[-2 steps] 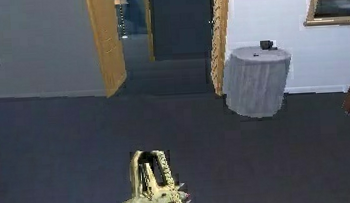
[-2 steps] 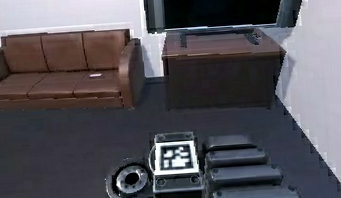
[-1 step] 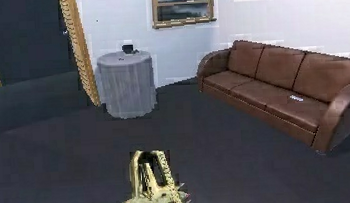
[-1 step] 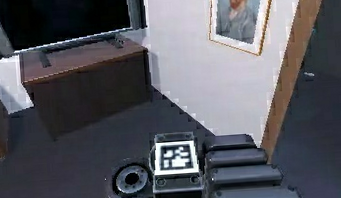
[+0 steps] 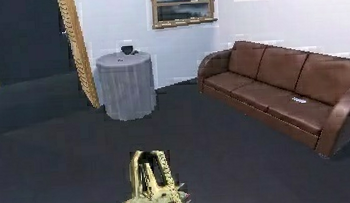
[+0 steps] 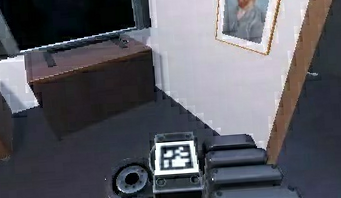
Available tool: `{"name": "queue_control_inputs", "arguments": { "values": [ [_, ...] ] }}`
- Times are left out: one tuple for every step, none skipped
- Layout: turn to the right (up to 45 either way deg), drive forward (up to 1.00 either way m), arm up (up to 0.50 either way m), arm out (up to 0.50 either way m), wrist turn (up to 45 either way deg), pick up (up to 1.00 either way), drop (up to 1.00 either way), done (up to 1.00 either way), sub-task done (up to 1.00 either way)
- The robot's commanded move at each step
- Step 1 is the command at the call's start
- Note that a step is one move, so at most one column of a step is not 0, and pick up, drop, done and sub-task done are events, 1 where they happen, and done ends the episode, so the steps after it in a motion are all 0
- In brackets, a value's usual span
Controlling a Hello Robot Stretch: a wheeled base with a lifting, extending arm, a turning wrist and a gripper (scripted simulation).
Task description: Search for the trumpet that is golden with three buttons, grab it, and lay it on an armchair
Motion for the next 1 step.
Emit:
{"name": "queue_control_inputs", "arguments": {
  "values": [
    [-39.0, 0.0, 0.0, 0.0, 0.0, 0.0, 0.0, 0.0, 0.0]
  ]
}}
